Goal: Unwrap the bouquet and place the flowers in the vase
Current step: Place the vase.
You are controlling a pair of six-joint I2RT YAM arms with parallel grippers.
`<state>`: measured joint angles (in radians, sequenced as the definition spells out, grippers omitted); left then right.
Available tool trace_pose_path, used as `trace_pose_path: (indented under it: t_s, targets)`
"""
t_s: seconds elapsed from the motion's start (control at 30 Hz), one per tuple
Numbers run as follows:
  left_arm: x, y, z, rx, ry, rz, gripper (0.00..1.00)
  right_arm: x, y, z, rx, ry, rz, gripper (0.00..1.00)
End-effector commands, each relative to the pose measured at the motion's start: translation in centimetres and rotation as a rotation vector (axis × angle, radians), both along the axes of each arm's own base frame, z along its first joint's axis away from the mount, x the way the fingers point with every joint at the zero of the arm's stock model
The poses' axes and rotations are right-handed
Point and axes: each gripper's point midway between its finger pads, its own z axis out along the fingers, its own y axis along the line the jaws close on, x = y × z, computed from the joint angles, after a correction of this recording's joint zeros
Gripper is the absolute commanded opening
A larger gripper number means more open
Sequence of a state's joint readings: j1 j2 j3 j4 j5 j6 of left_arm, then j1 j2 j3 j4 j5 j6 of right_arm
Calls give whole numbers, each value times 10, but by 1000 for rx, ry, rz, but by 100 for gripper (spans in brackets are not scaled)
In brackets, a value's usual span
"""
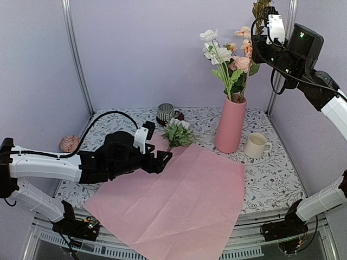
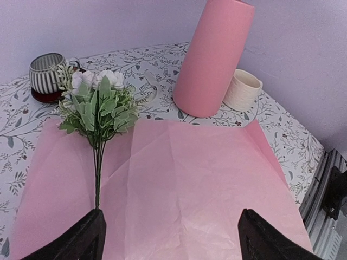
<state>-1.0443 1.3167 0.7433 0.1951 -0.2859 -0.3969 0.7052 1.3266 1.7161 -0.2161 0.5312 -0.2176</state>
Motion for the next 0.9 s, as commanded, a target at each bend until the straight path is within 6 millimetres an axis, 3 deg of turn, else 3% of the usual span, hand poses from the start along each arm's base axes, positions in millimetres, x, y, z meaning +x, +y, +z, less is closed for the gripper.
trace_pose_path:
  t_s: [0.0, 0.4, 0.67, 0.87]
  targets:
    - [4, 9, 1, 8, -5, 25, 86, 6, 2, 9, 44, -20, 36, 2]
    - [7, 14, -2, 12, 0, 34, 86, 32, 3, -23, 59, 60, 41, 2]
    - [7, 16, -7, 10, 6, 31, 86, 58, -10, -62, 67, 162, 21, 2]
    - [7, 17, -10, 7, 10, 32, 86, 75, -8, -96, 55, 243, 22, 2]
